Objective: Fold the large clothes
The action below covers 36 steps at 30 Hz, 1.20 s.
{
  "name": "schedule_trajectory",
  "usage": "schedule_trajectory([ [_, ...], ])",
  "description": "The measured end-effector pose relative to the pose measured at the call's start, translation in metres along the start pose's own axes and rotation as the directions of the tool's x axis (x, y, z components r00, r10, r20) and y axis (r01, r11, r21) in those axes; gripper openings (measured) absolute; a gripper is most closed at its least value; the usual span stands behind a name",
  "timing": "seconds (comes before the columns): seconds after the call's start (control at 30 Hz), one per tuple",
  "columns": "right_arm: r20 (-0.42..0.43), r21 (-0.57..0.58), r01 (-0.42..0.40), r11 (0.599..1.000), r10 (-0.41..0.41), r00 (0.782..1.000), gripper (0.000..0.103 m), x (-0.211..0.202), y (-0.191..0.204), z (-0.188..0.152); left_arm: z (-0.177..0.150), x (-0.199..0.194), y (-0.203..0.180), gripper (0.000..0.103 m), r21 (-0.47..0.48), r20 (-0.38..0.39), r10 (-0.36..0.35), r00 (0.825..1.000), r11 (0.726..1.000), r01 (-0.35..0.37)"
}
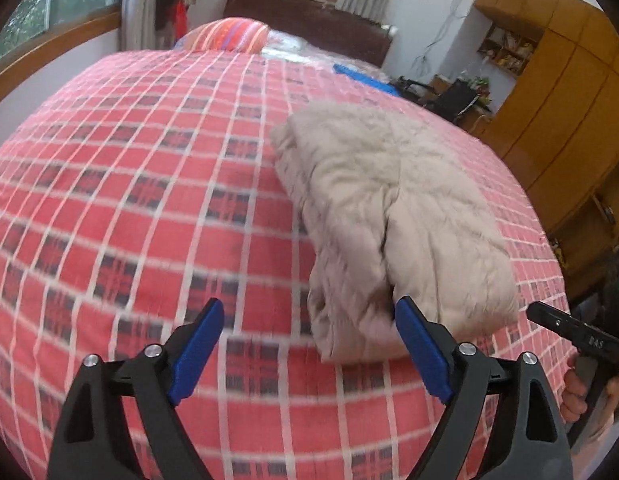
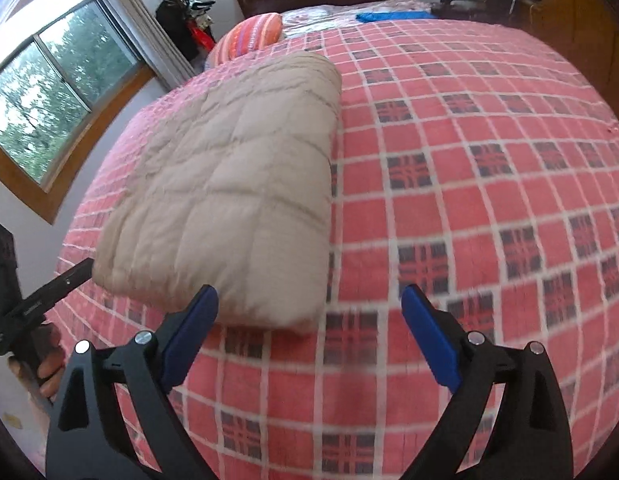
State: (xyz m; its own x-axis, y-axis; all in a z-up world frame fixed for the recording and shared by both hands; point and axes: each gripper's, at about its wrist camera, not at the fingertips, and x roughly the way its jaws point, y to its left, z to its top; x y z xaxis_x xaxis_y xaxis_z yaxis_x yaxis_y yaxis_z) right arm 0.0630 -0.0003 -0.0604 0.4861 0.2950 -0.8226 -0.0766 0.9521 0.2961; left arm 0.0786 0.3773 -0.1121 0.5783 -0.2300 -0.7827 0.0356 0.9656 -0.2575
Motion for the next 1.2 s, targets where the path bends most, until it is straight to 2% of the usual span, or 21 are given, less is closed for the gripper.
schedule_trajectory([
  [0.23, 0.013, -0.029, 0.056, 0.998, -0.056, 0.998, 0.093, -0.016, 0.021, -0.037, -0.03, -0.016, -0.007, 0.088, 0.002, 0.009, 0.104, 0.995, 0.995, -0.104],
  [0.5, 0.085, -0.085, 0.17, 0.982, -0.163, 0.983, 0.099, -0.051, 0.058, -0.069, -0.058, -0.047, -0.031, 0.088, 0.062, 0.047, 0.219, 0.975, 0.973, -0.222],
  [0.8, 0.175, -0.111, 0.233, 0.966, -0.212, 0.962, 0.099, -0.086, 0.079, -0.088, -0.079, -0.087, -0.045, 0.09, 0.1, 0.131, 0.253, 0.959, 0.959, -0.266],
  [0.93, 0.198, -0.116, 0.245, 0.963, -0.219, 0.955, 0.099, -0.097, 0.083, -0.093, -0.084, -0.103, -0.052, 0.093, 0.101, 0.18, 0.271, 0.946, 0.951, -0.292],
  [1.2, 0.199, -0.1, 0.242, 0.965, -0.219, 0.955, 0.1, -0.112, 0.084, -0.103, -0.096, -0.127, -0.062, 0.095, 0.11, 0.226, 0.281, 0.933, 0.944, -0.311],
])
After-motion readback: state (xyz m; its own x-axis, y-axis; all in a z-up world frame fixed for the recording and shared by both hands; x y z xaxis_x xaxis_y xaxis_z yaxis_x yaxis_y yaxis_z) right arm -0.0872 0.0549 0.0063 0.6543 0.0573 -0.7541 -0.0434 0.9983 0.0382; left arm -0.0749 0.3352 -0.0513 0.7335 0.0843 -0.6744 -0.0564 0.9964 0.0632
